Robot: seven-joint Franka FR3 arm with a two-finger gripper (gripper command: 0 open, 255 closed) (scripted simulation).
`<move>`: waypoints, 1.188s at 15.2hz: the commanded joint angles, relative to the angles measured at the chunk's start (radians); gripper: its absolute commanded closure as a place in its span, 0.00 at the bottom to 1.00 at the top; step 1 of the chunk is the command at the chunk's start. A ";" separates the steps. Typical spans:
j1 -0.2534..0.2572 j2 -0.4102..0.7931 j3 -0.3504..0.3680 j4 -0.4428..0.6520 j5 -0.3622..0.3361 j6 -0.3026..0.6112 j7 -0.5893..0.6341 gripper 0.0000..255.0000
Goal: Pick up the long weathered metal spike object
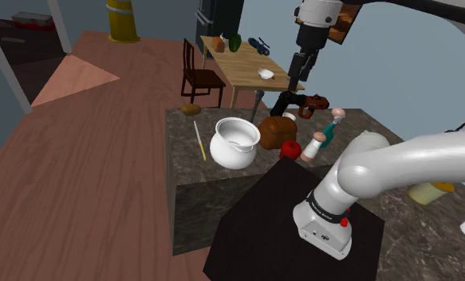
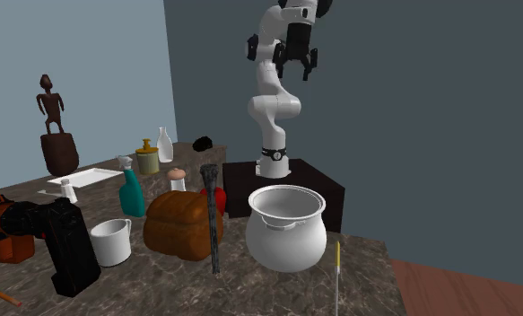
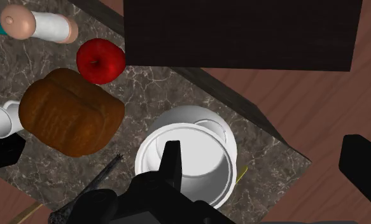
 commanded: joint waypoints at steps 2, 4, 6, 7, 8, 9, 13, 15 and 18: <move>-0.006 0.018 -0.016 -0.006 -0.010 0.028 -0.013 0.00; -0.018 0.056 -0.049 -0.015 -0.030 0.084 -0.039 0.00; -0.029 0.100 -0.080 -0.018 -0.046 0.140 -0.064 0.00; -0.034 0.123 -0.097 -0.018 -0.053 0.167 -0.077 0.00; -0.039 0.148 -0.112 -0.016 -0.060 0.195 -0.089 0.00; -0.044 0.173 -0.128 -0.013 -0.066 0.222 -0.102 0.00; -0.060 0.285 -0.190 0.012 -0.079 0.326 -0.153 0.00; -0.066 0.346 -0.221 0.032 -0.079 0.375 -0.180 0.00; -0.074 0.443 -0.264 0.072 -0.070 0.443 -0.224 0.00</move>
